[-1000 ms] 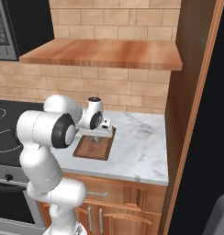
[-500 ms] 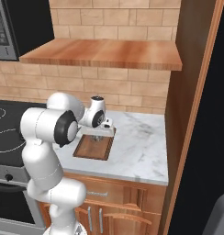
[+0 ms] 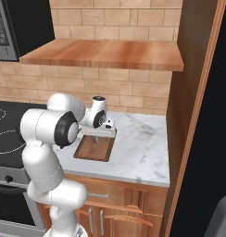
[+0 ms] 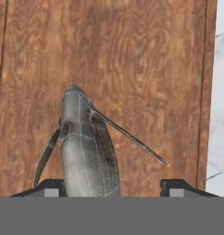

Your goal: Retrieve the fish from the fridge and place it on the cutting board.

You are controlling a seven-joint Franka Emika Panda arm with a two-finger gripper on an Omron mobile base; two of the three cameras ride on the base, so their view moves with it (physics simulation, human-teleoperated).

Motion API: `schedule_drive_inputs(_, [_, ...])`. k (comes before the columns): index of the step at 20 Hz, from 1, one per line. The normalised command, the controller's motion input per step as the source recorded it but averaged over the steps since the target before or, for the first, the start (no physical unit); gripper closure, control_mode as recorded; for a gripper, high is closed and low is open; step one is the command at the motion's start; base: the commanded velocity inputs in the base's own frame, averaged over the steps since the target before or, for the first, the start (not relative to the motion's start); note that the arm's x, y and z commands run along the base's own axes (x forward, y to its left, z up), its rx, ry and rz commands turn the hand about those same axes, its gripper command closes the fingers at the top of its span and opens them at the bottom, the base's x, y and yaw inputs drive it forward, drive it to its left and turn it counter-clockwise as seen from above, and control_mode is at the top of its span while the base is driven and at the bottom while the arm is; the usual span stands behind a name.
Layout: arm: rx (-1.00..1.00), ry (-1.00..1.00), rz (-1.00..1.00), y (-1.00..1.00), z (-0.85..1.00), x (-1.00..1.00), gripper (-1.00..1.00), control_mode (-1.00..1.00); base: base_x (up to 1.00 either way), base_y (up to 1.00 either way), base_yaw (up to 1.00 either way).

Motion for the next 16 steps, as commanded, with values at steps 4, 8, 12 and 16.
schedule_drive_inputs(4, [0.0, 0.02, 0.0, 0.0, 0.36, -0.01, -1.0, -1.0, 0.0, 0.0, 0.0])
schedule_drive_inputs(8, [0.0, 0.01, 0.0, 0.0, 0.48, -0.21, -1.0, -1.0, 0.0, 0.0, 0.0])
schedule_drive_inputs(12, [0.0, 0.0, 0.0, 0.0, 0.32, -0.41, -1.0, -1.0, 0.0, 0.0, 0.0])
schedule_drive_inputs(16, [0.0, 0.0, 0.0, 0.0, 0.11, -0.51, -1.0, -1.0, 0.0, 0.0, 0.0])
